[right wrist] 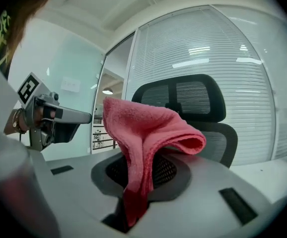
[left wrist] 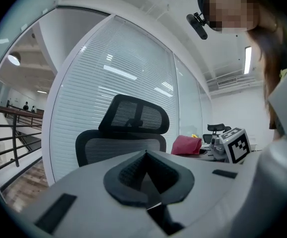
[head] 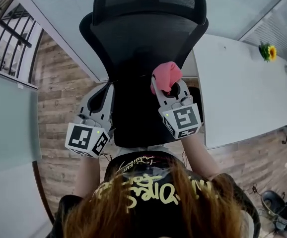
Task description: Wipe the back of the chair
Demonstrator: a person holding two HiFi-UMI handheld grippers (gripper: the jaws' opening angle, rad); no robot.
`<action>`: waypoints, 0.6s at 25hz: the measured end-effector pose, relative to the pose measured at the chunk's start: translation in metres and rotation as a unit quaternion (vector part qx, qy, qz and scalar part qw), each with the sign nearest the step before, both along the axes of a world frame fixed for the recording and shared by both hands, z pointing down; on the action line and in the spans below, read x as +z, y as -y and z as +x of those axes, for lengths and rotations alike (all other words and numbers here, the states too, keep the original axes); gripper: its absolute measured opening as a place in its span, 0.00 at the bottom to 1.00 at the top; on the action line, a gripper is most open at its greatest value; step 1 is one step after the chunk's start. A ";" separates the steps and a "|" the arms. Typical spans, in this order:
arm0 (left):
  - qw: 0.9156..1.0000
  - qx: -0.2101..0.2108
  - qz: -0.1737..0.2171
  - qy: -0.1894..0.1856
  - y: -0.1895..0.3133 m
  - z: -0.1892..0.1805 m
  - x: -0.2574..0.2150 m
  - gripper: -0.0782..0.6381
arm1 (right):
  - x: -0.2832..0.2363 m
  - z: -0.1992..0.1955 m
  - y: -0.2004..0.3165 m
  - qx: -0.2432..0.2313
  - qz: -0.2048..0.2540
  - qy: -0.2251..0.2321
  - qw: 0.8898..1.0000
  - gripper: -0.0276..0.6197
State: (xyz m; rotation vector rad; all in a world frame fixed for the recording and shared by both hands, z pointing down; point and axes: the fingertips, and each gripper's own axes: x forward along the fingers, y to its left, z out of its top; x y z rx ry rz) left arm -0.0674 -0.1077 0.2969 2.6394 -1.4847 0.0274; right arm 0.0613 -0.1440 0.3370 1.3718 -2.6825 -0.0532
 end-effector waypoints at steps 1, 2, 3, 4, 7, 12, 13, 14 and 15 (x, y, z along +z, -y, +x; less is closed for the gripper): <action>1.000 0.000 0.003 0.000 -0.002 0.004 -0.004 0.10 | -0.004 0.007 -0.003 0.000 0.001 0.002 1.000 0.14; 1.000 0.000 0.005 0.000 -0.004 0.009 -0.008 0.10 | -0.008 0.013 -0.006 0.001 0.002 0.005 1.000 0.14; 1.000 0.000 0.006 0.000 -0.007 0.013 -0.011 0.10 | -0.011 0.019 -0.009 0.001 0.003 0.007 1.000 0.14; 1.000 0.000 0.007 0.001 -0.010 0.017 -0.013 0.10 | -0.014 0.025 -0.012 0.000 0.005 0.008 1.000 0.14; 1.000 -0.003 0.011 0.001 -0.021 0.028 -0.016 0.10 | -0.020 0.040 -0.021 -0.004 0.010 0.011 1.000 0.14; 1.000 -0.012 0.018 0.000 -0.033 0.041 -0.019 0.10 | -0.031 0.057 -0.030 -0.015 0.020 0.021 0.999 0.14; 1.000 -0.015 0.020 -0.001 -0.035 0.043 -0.019 0.10 | -0.031 0.059 -0.032 -0.019 0.021 0.022 0.999 0.14; 1.000 -0.017 0.021 -0.002 -0.037 0.045 -0.019 0.10 | -0.031 0.060 -0.034 -0.021 0.020 0.022 0.999 0.14; 1.000 -0.020 0.022 -0.003 -0.039 0.046 -0.019 0.10 | -0.030 0.062 -0.036 -0.023 0.019 0.021 0.999 0.14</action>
